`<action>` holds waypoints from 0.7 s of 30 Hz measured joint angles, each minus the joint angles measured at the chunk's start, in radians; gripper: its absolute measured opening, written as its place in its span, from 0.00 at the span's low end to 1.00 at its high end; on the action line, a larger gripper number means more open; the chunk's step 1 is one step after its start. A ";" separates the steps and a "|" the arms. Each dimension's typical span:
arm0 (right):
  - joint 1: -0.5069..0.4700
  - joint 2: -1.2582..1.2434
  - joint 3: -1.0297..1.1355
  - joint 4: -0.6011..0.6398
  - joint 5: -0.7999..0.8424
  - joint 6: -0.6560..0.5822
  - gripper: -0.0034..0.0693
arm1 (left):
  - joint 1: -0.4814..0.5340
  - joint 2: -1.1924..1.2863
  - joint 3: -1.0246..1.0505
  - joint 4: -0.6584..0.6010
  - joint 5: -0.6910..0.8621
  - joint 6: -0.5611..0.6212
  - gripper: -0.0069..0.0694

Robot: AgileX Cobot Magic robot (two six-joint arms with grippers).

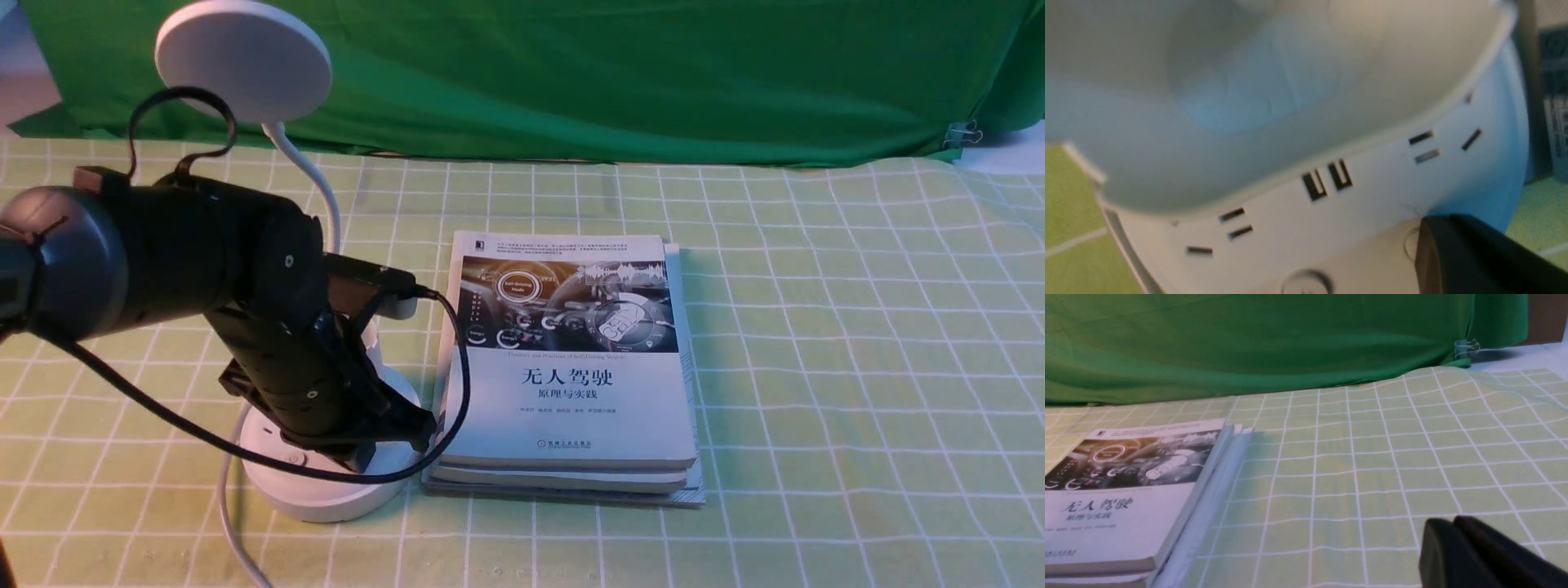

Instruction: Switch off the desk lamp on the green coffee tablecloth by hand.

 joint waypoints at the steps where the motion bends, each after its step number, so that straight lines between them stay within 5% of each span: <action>1: 0.000 0.000 0.000 0.000 0.000 0.000 0.09 | 0.000 0.001 -0.002 0.003 -0.001 -0.001 0.09; 13: 0.000 0.000 0.000 0.000 0.000 0.000 0.09 | 0.000 -0.230 0.016 0.008 0.049 -0.001 0.09; 21: 0.000 0.000 0.000 0.000 -0.002 0.001 0.09 | 0.000 -0.693 0.283 -0.076 -0.163 -0.001 0.09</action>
